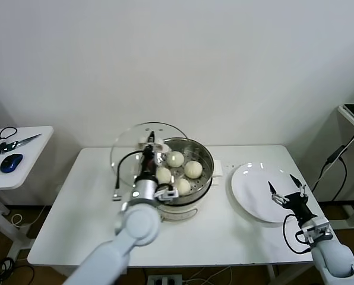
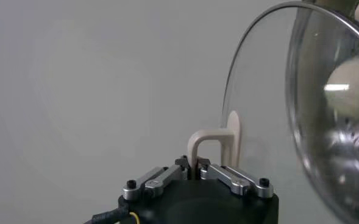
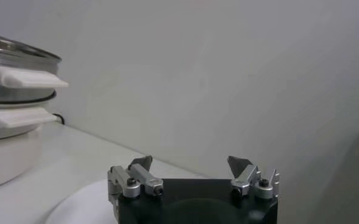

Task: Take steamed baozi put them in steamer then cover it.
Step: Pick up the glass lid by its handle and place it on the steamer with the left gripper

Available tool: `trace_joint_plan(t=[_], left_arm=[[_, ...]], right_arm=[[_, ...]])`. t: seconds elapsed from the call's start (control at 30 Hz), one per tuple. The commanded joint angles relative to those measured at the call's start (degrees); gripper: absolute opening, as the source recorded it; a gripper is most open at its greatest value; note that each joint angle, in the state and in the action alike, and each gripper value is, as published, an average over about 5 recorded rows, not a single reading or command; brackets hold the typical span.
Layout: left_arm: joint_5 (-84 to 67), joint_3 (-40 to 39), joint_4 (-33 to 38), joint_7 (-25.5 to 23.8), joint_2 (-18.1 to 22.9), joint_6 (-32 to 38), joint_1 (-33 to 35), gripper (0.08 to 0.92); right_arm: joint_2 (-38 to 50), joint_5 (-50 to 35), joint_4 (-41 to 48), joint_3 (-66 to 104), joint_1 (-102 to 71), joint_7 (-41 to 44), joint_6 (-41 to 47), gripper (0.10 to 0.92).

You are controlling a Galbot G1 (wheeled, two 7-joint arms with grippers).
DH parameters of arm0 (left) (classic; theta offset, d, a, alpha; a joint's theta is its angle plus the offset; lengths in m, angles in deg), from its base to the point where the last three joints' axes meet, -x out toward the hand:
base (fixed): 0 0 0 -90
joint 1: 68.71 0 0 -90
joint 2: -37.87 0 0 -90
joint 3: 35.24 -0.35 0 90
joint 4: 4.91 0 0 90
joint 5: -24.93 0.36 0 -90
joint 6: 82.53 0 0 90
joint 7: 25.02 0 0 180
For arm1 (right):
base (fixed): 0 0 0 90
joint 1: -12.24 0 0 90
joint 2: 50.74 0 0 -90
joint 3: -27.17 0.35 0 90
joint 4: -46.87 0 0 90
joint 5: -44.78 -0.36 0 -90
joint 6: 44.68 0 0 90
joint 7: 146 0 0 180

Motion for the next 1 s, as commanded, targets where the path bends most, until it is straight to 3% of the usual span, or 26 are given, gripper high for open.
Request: trace_joint_plan(t=[0.03, 1.0], left_arm=[[4.43, -2.56, -11.42, -0.69, 14.68, -2.76, -1.61, 0.149], [0.22, -1.59, -17.99, 1.98, 15.71, -2.76, -3.01, 0.149]], right_arm=[[-0.16, 0.82, 0.4, 0.56, -0.05, 0.06, -0.28, 0.823], [-0.34, 1.61, 1.09, 0.71, 0.19, 0.23, -0.59, 0.823]])
